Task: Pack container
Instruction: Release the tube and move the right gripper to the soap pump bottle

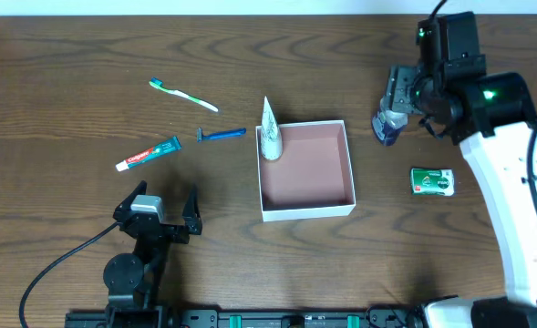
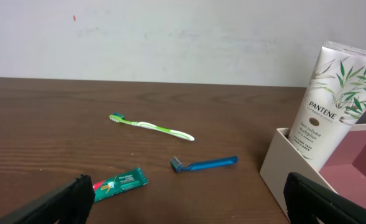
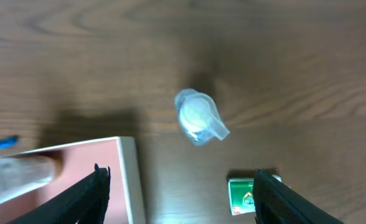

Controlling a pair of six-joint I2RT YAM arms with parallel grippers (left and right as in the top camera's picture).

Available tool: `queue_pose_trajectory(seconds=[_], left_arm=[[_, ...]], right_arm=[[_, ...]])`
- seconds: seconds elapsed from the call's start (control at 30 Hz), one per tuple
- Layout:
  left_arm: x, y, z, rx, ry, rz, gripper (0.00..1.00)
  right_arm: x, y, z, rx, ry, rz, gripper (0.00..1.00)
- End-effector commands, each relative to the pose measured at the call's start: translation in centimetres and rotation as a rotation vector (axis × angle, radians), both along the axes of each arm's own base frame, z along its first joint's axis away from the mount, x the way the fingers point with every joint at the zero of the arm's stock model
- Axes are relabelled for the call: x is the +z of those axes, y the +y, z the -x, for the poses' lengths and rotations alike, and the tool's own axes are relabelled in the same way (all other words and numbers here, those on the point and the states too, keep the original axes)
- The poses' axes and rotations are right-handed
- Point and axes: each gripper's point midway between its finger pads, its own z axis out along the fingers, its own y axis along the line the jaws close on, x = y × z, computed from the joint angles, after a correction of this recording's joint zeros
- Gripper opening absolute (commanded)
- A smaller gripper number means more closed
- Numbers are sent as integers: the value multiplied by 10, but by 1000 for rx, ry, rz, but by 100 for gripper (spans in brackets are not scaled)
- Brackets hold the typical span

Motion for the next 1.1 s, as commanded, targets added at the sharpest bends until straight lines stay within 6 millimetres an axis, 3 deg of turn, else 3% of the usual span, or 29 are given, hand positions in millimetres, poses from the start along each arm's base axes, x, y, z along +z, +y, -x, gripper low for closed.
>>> queue_pose_trajectory(seconds=[0.0,0.3,0.53,0.73,0.93,1.07], left_arm=[[-17,-1,1,-10,49,-11,98],[-17,-1,1,-10,49,-11,98],[-17,-1,1,-10,49,-11,98],[-17,-1,1,-10,49,-11,98],[-17,-1,1,-10,49,-11,98],[-17,-1,1,-10,49,-11,98]], right_arm=[[-29,-6,-2,34,53,13,72],[-69,-15,-20,164,33,4,71],[-109,-18,-26,221,66,28,63],[-124,-16,-33,249,79,34,43],[-143,-15,-40,265,107,43,43],[-144,-15,-47,272,87,51,43]])
